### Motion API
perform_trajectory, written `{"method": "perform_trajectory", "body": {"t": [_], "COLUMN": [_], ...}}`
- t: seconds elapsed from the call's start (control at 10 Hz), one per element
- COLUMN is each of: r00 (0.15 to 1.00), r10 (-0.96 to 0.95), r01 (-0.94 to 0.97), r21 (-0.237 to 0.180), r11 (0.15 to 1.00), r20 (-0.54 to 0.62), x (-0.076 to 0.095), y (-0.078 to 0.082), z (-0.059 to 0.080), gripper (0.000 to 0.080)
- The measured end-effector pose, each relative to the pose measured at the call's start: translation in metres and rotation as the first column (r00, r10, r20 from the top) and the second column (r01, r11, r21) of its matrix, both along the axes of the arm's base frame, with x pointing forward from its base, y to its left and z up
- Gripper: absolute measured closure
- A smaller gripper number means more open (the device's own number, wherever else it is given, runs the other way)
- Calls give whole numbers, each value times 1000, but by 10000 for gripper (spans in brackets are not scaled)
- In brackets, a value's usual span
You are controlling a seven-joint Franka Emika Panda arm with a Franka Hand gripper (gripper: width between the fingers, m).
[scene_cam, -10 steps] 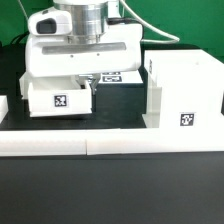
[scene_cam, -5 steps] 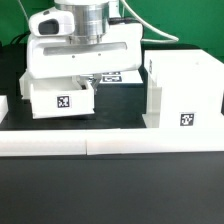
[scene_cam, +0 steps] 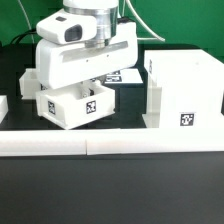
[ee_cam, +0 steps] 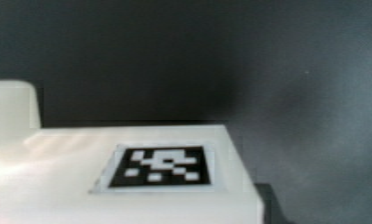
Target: Assemble drawer
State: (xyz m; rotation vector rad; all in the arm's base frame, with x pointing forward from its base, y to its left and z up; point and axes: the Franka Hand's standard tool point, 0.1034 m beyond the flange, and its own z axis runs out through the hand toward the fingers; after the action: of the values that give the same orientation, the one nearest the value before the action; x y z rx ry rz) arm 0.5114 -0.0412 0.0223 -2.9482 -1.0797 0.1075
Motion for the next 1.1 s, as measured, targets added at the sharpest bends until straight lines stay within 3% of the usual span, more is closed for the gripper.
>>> {"method": "perform_trajectory", "body": {"t": [0.4,0.8,1.1], "r00": [974,842,752], "r10": [228,540,659], "r01": [-228,-540,-659], "r21": [4,2,3], "r11": [974,842,752], "r20": [-9,-26,-36], "x": [-1,5,8], "y": [-6,-3,-6], "z": [0,2,2], "gripper": [757,757,757]}}
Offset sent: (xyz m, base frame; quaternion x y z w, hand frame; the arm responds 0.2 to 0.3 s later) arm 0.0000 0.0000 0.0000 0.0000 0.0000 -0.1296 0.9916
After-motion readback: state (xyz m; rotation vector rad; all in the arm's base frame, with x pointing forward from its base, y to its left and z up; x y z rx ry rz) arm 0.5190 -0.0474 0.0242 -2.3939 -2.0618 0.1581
